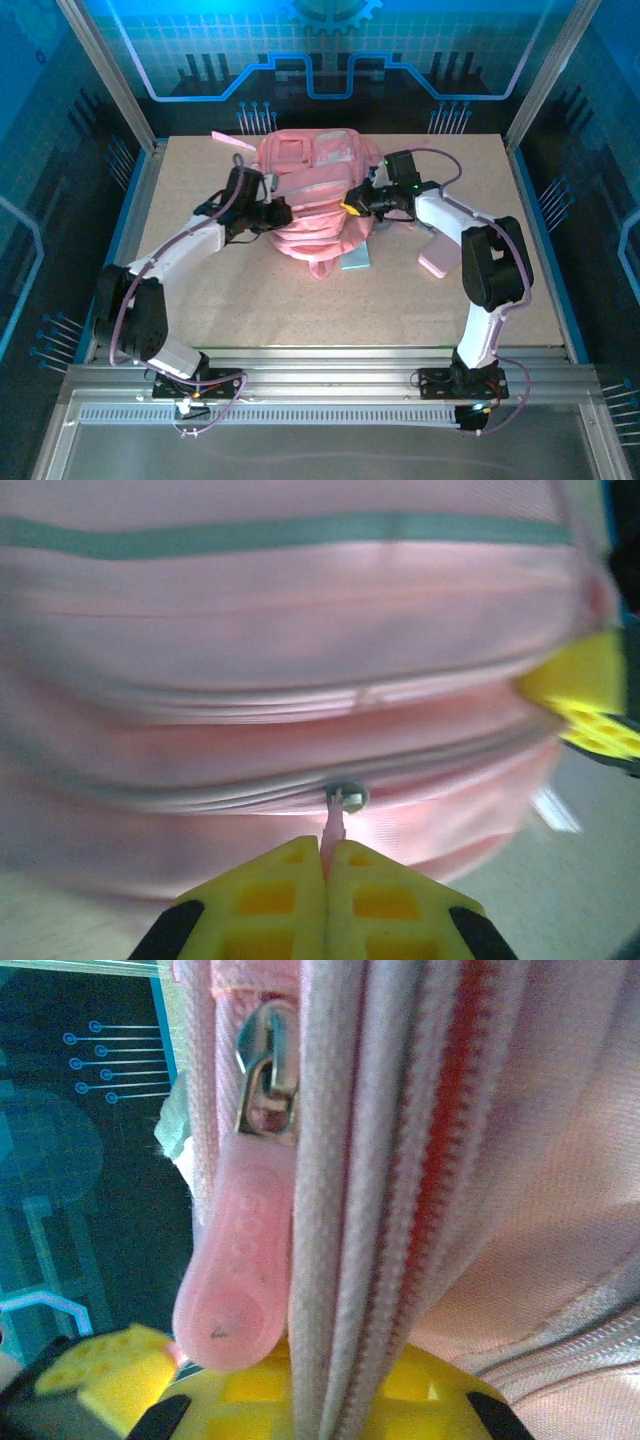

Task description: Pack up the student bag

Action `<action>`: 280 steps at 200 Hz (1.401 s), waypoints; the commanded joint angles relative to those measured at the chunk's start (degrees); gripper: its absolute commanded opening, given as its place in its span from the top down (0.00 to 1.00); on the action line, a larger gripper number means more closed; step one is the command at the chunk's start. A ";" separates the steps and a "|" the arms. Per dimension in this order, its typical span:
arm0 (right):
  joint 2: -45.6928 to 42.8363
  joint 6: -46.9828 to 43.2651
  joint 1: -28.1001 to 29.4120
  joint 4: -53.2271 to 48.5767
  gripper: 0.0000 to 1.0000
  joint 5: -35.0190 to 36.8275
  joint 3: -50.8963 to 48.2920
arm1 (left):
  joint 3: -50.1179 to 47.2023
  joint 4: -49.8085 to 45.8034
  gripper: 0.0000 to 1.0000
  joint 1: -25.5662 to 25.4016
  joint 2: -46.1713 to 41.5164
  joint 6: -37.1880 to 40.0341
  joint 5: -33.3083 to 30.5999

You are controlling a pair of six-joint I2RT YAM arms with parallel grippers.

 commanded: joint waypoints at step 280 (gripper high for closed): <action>-3.97 5.88 4.20 2.24 0.14 8.49 -3.79 | 0.14 14.55 1.00 -16.79 -0.94 -9.61 -0.10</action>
